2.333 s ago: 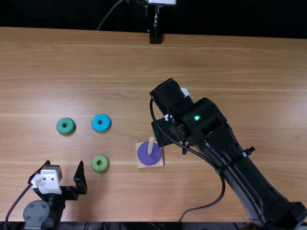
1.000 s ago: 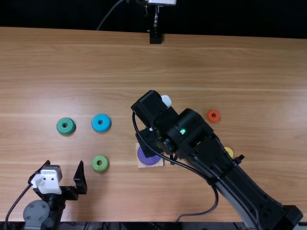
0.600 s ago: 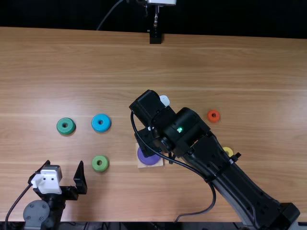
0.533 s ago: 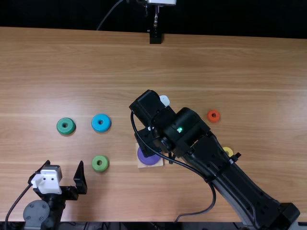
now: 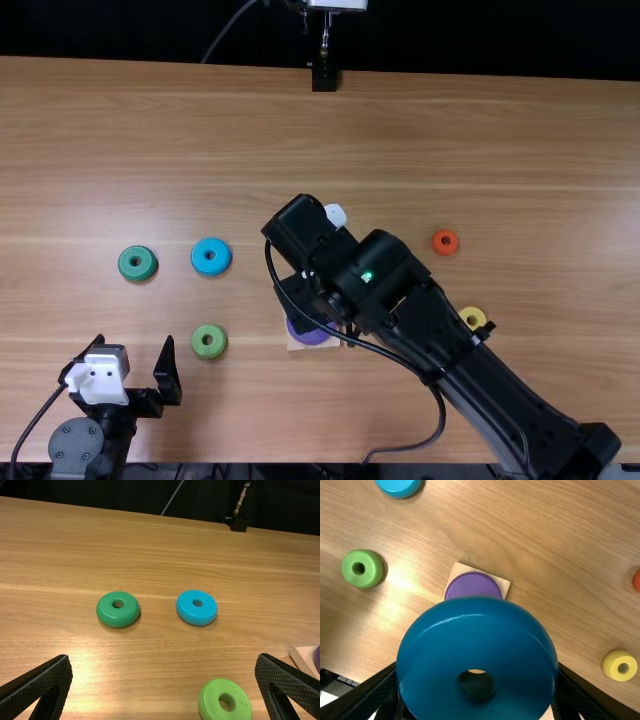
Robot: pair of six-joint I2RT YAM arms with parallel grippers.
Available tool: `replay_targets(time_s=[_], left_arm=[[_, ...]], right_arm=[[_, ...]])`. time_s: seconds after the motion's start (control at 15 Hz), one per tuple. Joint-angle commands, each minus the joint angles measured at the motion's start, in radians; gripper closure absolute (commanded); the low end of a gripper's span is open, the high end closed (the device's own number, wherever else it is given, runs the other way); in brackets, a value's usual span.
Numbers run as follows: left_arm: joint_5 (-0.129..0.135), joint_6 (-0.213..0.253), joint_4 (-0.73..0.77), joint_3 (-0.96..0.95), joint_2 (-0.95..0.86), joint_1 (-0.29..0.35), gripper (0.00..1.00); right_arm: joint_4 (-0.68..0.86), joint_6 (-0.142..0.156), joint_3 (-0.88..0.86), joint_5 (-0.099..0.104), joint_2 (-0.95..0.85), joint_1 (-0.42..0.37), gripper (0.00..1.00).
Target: Build the Hanoi tower: stack the rings onto the peg from bottom to top in this color order: purple, dark blue, light blue, dark green, light green, yellow, orange.
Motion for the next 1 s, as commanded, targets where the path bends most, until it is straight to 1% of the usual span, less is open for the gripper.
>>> replay_targets(time_s=[0.0,0.27,0.33,0.4,0.47,0.67,0.87,0.93], left_arm=[[-0.006,0.006,-0.082,-0.105,-0.012,-0.003,0.0],[-0.006,0.006,-0.082,-0.105,-0.012,-0.003,0.0],[-0.004,0.006,-0.082,-0.105,-0.012,-0.004,0.0],[-0.006,0.006,-0.082,-0.105,-0.012,-0.003,0.0],[-0.004,0.006,-0.082,-0.105,-0.012,-0.003,0.0],[-0.006,0.006,-0.082,-0.105,-0.012,-0.003,0.0],[-0.006,0.006,-0.082,-0.105,-0.012,-0.003,0.0],[-0.006,0.006,-0.082,-0.105,-0.012,-0.003,0.0]], right_arm=[[-0.001,0.006,-0.026,0.0,0.043,0.011,0.93],[0.0,0.006,-0.028,0.0,0.05,0.008,0.93],[0.0,0.004,-0.028,0.0,0.05,0.008,0.86],[0.0,0.006,-0.028,0.002,0.05,0.008,0.42],[-0.005,0.004,-0.034,0.002,0.05,0.008,0.0],[0.004,0.006,-0.043,0.002,0.05,0.006,0.0],[0.012,0.008,-0.023,0.002,0.05,0.006,0.0],[0.037,0.008,0.002,0.003,0.048,0.003,0.0]])
